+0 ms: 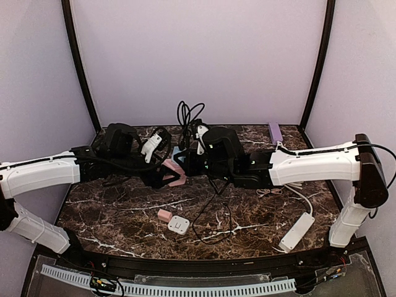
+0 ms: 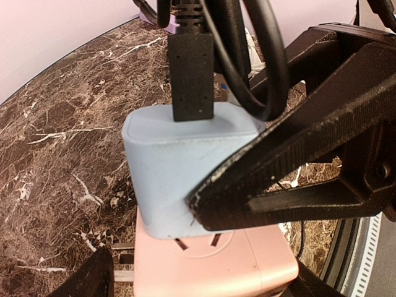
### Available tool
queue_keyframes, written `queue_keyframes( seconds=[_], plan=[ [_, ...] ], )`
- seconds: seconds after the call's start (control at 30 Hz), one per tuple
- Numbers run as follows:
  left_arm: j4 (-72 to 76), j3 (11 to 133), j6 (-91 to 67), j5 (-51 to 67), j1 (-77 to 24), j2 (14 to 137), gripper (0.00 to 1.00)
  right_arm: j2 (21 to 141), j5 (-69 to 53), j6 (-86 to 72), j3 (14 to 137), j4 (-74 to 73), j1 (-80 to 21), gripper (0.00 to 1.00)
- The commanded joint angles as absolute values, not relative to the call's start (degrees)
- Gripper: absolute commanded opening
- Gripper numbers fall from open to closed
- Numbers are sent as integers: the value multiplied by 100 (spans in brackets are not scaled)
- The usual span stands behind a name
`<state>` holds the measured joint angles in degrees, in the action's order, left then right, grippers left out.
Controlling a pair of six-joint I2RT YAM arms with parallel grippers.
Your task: Pull the plug off the socket
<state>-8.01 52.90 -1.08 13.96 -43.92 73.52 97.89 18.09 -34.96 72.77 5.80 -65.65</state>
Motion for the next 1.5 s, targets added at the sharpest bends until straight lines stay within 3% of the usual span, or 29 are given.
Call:
queue_keyframes(
  seconds=[0.0,0.23,0.37,0.43,0.5,0.53,0.6,0.67,0.77,0.93,1.1,1.47],
  plan=[
    [-929,5352,-79,1423,-4390,7315,46,9557,1841,-3482,7361,1142,-6588,0],
    [-777,5253,-36,1509,-4392,7197,25,9604,1863,-3618,7398,975,-6581,0],
    [-715,5202,-35,1610,-4389,7142,24,9631,1847,-3664,7456,929,-6582,0],
    [-714,5215,-44,1629,-4391,7137,28,9641,1870,-3672,7471,898,-6583,0],
    [-702,5216,-81,1646,-4392,7128,42,9644,1901,-3683,7450,857,-6559,0],
    [-685,5214,-110,1655,-4392,7119,58,9636,1902,-3706,7426,834,-6545,0],
    [-676,5212,-148,1670,-4385,7099,79,9605,1858,-3753,7367,799,-6488,0],
    [-667,5220,-198,1733,-4305,7045,87,9537,1877,-3781,7277,731,-6416,0],
    [-422,5125,-460,2103,-4038,6855,89,9323,1959,-3872,7026,642,-6291,0],
    [-26,4993,-772,2784,-3476,6735,83,9136,2079,-3941,6856,496,-6175,0],
    [-21,5028,-815,3342,-3484,6951,92,9169,2011,-3889,6953,551,-6175,0],
    [-659,5438,-559,3130,-3943,7645,97,9439,1843,-3541,7442,808,-6455,0]
  ],
)
